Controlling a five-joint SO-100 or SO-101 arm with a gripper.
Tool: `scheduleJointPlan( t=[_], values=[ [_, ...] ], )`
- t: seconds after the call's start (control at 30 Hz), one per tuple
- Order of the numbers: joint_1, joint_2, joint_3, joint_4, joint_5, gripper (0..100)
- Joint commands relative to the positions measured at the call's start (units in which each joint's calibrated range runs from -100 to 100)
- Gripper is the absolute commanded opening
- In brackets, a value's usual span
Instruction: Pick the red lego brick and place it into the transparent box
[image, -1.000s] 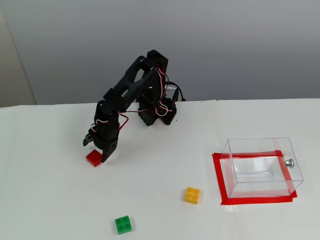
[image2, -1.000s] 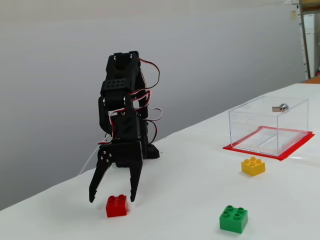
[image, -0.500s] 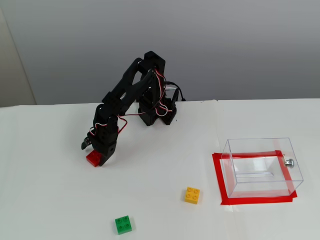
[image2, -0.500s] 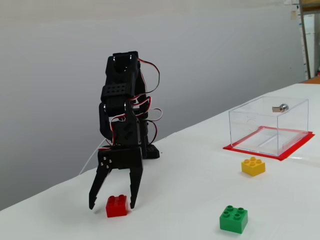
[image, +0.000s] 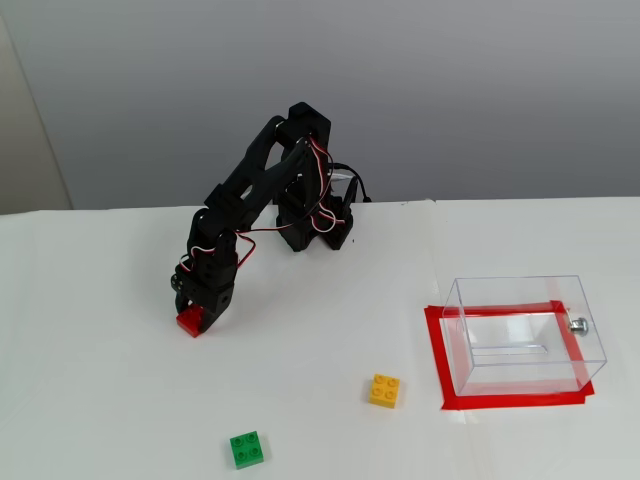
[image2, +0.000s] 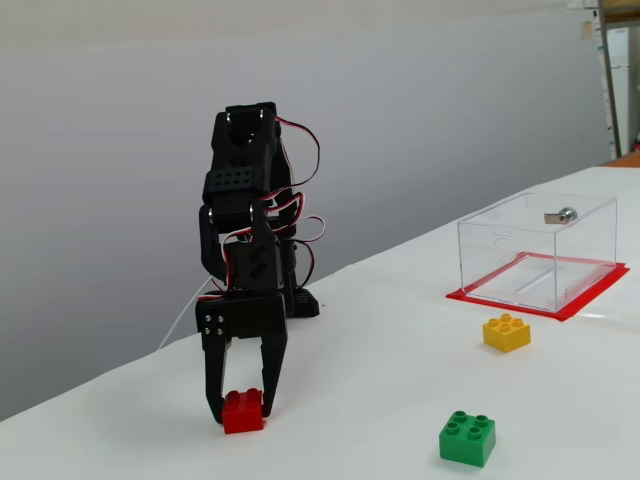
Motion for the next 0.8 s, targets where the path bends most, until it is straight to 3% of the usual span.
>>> scheduleJointPlan(
  t=[0.0, 0.43, 0.6, 0.77],
  values=[
    [0.1, -0.9, -0.1, 0.1, 0.2, 14],
    [-0.2, -10.7, -0.2, 0.9, -0.3, 14],
    [-2.3, -16.3, -1.4, 10.8, -0.4, 14],
    [-5.5, -22.7, -4.3, 19.2, -4.3, 14]
  ],
)
